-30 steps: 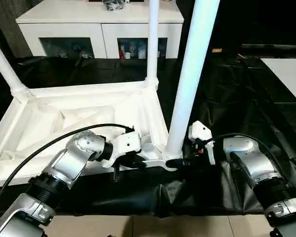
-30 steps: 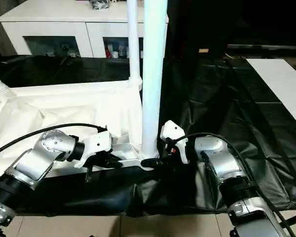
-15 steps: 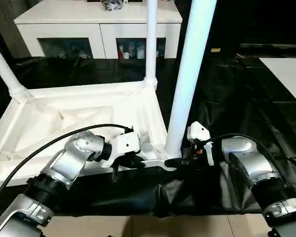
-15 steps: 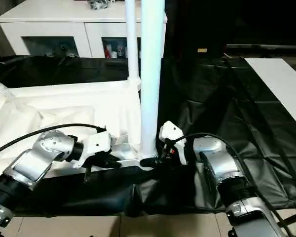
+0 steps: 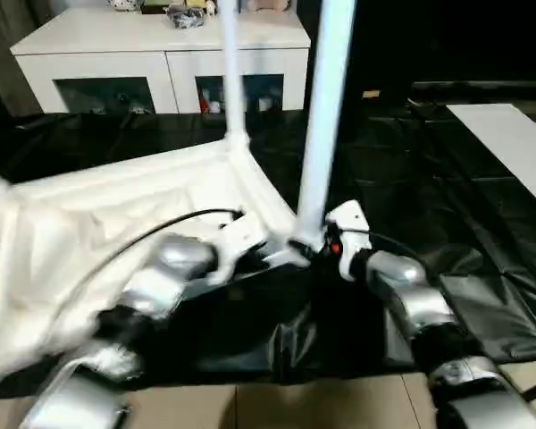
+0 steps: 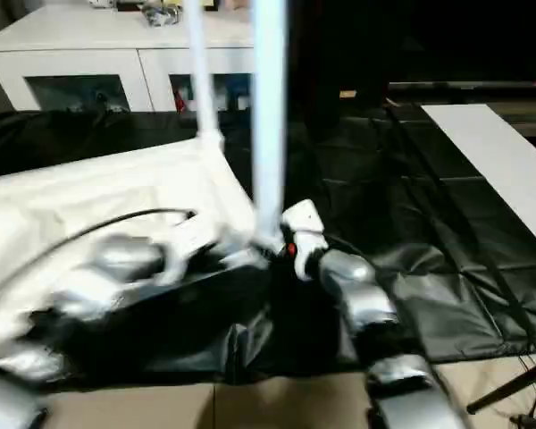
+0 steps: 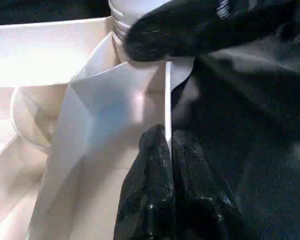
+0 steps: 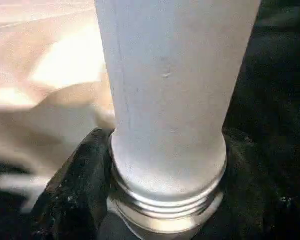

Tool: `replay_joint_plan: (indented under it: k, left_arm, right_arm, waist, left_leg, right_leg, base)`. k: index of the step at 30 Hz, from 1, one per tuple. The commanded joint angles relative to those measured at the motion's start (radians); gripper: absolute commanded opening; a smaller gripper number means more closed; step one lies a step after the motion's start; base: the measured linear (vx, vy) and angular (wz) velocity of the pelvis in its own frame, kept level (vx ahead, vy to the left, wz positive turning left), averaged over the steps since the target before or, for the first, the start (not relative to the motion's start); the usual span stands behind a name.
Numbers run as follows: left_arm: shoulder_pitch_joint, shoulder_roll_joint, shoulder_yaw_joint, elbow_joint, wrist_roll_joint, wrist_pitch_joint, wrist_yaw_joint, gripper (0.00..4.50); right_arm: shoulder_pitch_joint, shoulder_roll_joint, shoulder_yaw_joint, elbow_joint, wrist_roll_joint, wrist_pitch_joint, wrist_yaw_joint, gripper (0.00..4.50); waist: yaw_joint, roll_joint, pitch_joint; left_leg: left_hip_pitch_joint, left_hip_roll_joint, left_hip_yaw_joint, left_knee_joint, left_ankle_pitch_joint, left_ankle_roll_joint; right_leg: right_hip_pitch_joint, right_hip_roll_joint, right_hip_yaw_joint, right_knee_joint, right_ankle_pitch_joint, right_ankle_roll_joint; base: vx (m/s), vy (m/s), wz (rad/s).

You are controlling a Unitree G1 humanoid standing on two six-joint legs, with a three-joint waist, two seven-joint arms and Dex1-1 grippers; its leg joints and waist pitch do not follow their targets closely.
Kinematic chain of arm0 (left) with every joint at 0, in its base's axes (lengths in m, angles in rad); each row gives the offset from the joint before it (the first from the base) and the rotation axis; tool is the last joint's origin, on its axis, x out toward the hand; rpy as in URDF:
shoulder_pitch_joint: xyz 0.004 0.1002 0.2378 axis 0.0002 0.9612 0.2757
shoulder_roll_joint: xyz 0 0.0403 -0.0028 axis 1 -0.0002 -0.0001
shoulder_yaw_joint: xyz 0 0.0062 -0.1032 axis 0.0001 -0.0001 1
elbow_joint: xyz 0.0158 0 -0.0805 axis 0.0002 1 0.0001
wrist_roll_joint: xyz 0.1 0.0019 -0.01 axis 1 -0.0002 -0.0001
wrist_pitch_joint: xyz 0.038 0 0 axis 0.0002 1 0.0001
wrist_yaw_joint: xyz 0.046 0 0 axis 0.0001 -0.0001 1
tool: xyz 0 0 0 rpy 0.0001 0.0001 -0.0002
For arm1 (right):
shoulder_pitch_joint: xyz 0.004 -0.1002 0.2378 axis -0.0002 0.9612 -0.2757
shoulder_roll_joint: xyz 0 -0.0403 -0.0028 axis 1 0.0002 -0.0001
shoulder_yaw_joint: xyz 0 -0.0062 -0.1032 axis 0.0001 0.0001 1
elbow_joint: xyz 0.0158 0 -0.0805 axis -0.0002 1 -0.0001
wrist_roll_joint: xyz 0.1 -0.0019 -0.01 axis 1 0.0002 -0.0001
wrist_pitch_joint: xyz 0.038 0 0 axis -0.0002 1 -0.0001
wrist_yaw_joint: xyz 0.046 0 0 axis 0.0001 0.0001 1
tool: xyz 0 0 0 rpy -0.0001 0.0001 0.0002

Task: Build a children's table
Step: Rotate leg to tighten

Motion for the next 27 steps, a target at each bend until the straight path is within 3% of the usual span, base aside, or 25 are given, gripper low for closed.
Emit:
replay_joint_plan:
  k: [1,2,3,4,6,7,8,9,15,17,20,22,24,27]
  left_arm:
    - [-0.002,-0.023,-0.008,0.088,0.003,0.017,0.071,0.00]
    - [-0.016,-0.031,-0.007,0.118,0.016,0.009,0.098,0.00]
    - [-0.046,-0.041,-0.011,0.174,0.047,-0.009,0.126,0.00]
    - [-0.050,-0.041,-0.014,0.180,0.052,-0.011,0.124,0.00]
    - [-0.059,-0.035,-0.021,0.199,0.064,-0.019,0.118,0.00]
    - [-0.065,-0.035,-0.021,0.219,0.071,-0.028,0.110,0.00]
    - [-0.066,-0.034,-0.022,0.220,0.071,-0.029,0.108,0.00]
    - [-0.066,-0.033,-0.023,0.222,0.073,-0.030,0.103,0.00]
    - [-0.025,0.039,-0.101,0.182,0.100,-0.008,-0.052,0.00]
    - [0.001,0.076,-0.130,0.141,0.096,-0.028,-0.144,0.00]
    - [0.033,0.118,-0.153,0.081,0.084,-0.052,-0.237,0.00]
    - [0.073,0.170,-0.178,0.003,0.053,-0.175,-0.370,0.00]
    - [0.098,0.210,-0.192,-0.063,0.032,-0.224,-0.446,0.00]
    - [0.114,0.249,-0.201,-0.126,0.027,-0.242,-0.487,0.00]
  right_arm:
    - [-0.001,0.017,-0.023,0.058,-0.024,0.024,-0.117,2.75]
    - [-0.008,0.029,-0.023,0.066,-0.034,0.011,-0.151,2.75]
    - [-0.031,0.064,-0.004,0.090,-0.055,-0.015,-0.187,2.75]
    - [-0.036,0.073,0.001,0.095,-0.054,-0.021,-0.182,2.75]
    - [-0.038,0.091,0.024,0.084,-0.041,-0.054,-0.092,2.75]
    - [-0.030,0.094,0.026,0.064,-0.038,-0.078,-0.056,2.75]
    - [-0.029,0.094,0.025,0.062,-0.038,-0.080,-0.055,3.44]
    - [-0.027,0.094,0.022,0.057,-0.037,-0.087,-0.055,3.44]
    - [-0.029,0.012,0.025,0.000,-0.003,-0.086,0.103,3.88]
    - [-0.015,-0.051,0.058,-0.044,-0.004,-0.094,0.239,3.88]
    - [0.017,-0.133,0.112,-0.111,-0.006,-0.113,0.423,3.88]
    - [0.061,-0.214,0.174,-0.179,-0.013,-0.147,0.595,3.88]
    - [0.087,-0.262,0.209,-0.218,-0.017,-0.160,0.692,3.88]
    - [0.095,-0.290,0.225,-0.239,-0.009,-0.152,0.756,3.88]
  waist:
    - [-0.007,0.003,-0.048]
    - [-0.007,0.001,-0.049]
    - [-0.006,0.010,-0.050]
    - [-0.008,0.003,-0.051]
    - [-0.004,0.006,-0.049]
    - [-0.004,0.002,-0.050]
    - [-0.002,0.003,-0.050]
    - [-0.001,0.004,-0.049]
    - [-0.006,0.002,-0.048]
    - [-0.009,0.001,-0.047]
    - [-0.007,0.003,-0.051]
    - [0.001,0.002,-0.055]
    - [0.010,0.003,-0.057]
    - [0.020,0.007,-0.064]
  left_leg:
    - [0.012,0.026,-0.025,-0.087,-0.413,-0.012]
    - [0.013,0.024,-0.024,-0.087,-0.417,-0.011]
    - [0.017,0.020,-0.023,-0.085,-0.423,-0.004]
    - [0.016,0.019,-0.024,-0.084,-0.424,-0.002]
    - [0.012,0.021,-0.023,-0.086,-0.423,0.012]
    - [0.010,0.023,-0.024,-0.087,-0.419,0.015]
    - [0.012,0.023,-0.023,-0.087,-0.418,0.017]
    - [0.012,0.024,-0.023,-0.087,-0.418,0.018]
    - [0.001,0.028,-0.028,-0.092,-0.411,0.026]
    - [0.000,0.028,-0.028,-0.092,-0.409,0.029]
    - [0.004,0.033,-0.025,-0.089,-0.385,0.042]
    - [-0.004,0.038,-0.025,-0.088,-0.333,0.063]
    - [-0.003,0.041,-0.020,-0.086,-0.296,0.076]
    - [0.001,0.043,-0.011,-0.078,-0.217,0.091]
  right_leg:
    - [0.022,-0.043,0.024,-0.091,-0.474,-0.135]
    - [0.021,-0.044,0.024,-0.092,-0.475,-0.134]
    - [0.016,-0.046,0.025,-0.095,-0.491,-0.130]
    - [0.019,-0.046,0.023,-0.098,-0.503,-0.125]
    - [0.020,-0.048,0.024,-0.100,-0.506,-0.119]
    - [0.022,-0.047,0.024,-0.098,-0.497,-0.121]
    - [0.022,-0.048,0.025,-0.098,-0.496,-0.121]
    - [0.021,-0.048,0.025,-0.098,-0.495,-0.124]
    - [0.030,-0.052,0.024,-0.094,-0.492,-0.128]
    - [0.031,-0.051,0.025,-0.092,-0.478,-0.139]
    - [0.031,-0.051,0.030,-0.085,-0.411,-0.174]
    - [0.042,-0.053,0.032,-0.077,-0.324,-0.199]
    - [0.043,-0.051,0.034,-0.068,-0.256,-0.226]
    - [0.042,-0.044,0.033,-0.046,-0.104,-0.284]
  base:
    - [0.000,0.000,0.00]
    - [0.000,0.000,0.00]
    - [0.000,0.000,0.00]
    - [0.000,0.000,0.00]
    - [0.000,0.000,0.00]
    - [0.000,0.000,0.00]
    - [0.000,0.000,0.00]
    - [0.000,0.000,0.00]
    - [0.000,0.000,0.00]
    - [0.000,0.000,0.00]
    - [0.000,0.000,0.00]
    - [0.000,0.000,0.00]
    - [0.030,-0.004,0.01]
    - [0.042,-0.005,0.03]
